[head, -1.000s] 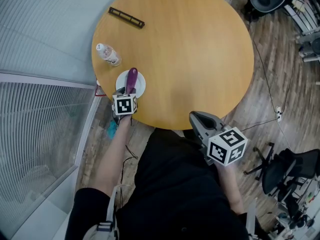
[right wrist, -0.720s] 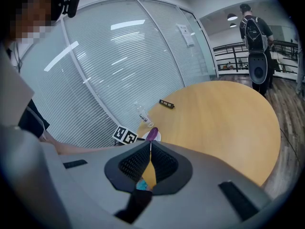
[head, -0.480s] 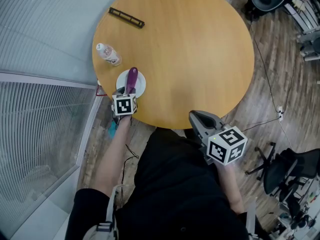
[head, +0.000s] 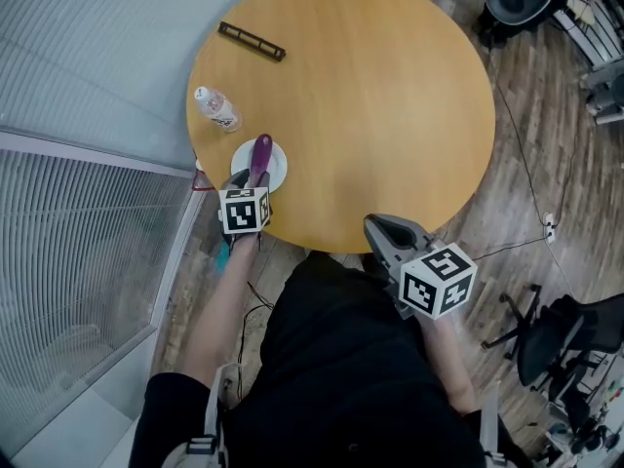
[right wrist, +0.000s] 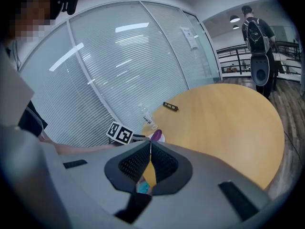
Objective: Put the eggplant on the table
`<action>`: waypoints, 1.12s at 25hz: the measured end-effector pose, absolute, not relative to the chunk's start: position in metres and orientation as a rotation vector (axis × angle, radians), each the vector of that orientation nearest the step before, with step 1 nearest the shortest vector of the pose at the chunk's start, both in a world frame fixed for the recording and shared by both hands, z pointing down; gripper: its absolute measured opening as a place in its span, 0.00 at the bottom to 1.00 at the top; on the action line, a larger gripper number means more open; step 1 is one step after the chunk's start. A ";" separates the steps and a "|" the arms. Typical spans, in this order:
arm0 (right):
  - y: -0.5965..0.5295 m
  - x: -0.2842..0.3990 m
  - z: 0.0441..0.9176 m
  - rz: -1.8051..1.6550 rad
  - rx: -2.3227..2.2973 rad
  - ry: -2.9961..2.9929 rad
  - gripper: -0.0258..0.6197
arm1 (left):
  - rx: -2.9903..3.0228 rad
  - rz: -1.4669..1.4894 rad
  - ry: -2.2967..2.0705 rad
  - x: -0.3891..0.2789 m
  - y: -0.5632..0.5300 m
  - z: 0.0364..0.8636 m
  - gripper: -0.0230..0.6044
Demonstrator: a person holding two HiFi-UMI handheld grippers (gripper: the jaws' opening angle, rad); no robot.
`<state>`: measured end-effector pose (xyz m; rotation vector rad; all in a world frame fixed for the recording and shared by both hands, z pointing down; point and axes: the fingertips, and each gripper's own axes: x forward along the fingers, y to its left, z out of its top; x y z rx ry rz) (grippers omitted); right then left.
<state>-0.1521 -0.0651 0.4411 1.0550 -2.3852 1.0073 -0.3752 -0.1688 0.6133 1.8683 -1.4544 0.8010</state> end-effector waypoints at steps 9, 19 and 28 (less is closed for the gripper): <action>-0.062 -0.169 0.439 0.987 0.987 -2.421 0.07 | 1.931 0.730 -1.479 -0.365 -0.159 0.575 0.21; -0.055 -0.194 0.444 0.987 0.882 -2.438 0.07 | 1.924 0.686 -1.508 -0.373 -0.136 0.559 0.09; -0.041 -0.211 0.450 0.989 0.740 -2.452 0.07 | 1.837 0.633 -1.541 -0.381 -0.092 0.555 0.05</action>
